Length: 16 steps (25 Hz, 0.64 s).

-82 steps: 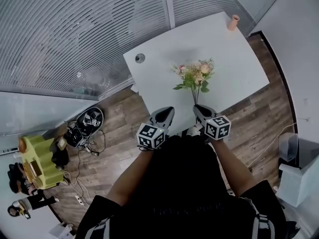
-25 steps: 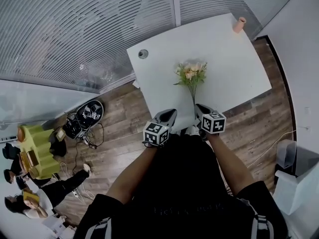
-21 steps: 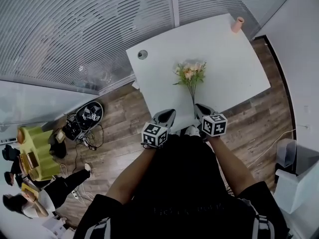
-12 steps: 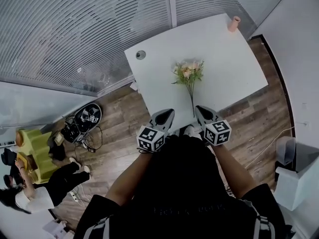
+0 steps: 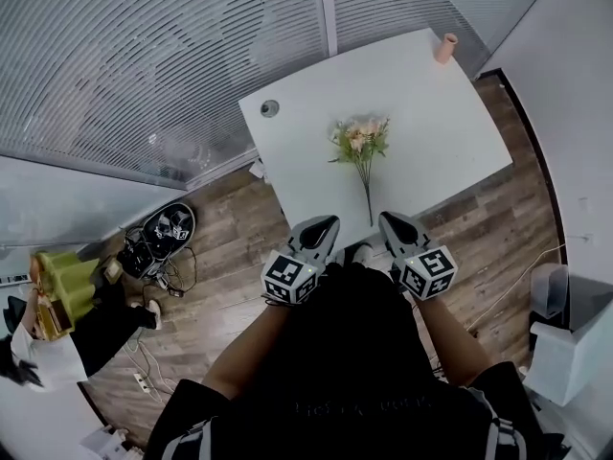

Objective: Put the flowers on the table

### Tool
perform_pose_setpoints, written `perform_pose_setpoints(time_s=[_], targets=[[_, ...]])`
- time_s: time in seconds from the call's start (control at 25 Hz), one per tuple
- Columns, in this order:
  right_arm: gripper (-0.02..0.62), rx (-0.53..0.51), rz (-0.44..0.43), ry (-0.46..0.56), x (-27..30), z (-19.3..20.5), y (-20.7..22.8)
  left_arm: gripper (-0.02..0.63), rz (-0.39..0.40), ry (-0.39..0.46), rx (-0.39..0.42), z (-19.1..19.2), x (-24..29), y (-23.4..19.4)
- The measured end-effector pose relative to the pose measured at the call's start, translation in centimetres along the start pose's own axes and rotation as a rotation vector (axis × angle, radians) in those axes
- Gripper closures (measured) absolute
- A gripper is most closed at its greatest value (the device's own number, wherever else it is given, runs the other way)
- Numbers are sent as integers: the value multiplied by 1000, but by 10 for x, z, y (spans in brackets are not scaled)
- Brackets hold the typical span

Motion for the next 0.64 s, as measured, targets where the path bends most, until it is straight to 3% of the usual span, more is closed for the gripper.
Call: perform_pose_setpoints(time_s=[0.16, 0.32, 0.64], targets=[[565, -25, -10, 57, -7, -18, -11, 588, -6, 33, -9, -8, -5, 1], [565, -37, -24, 100, -15, -30, -25, 587, -8, 58, 53, -20, -9, 7], [565, -75, -54, 118, -21, -38, -53, 586, -5, 106, 82, -35, -23, 7]])
Point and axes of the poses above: the fingertips, and each gripper's own axes: x forward along the fingers, y to its right, z out of its underside, the point moved 10 cm from there along -x, backward along the fingers, and after that the axes turned 10 degrees about -z, right-handed, at the moved point
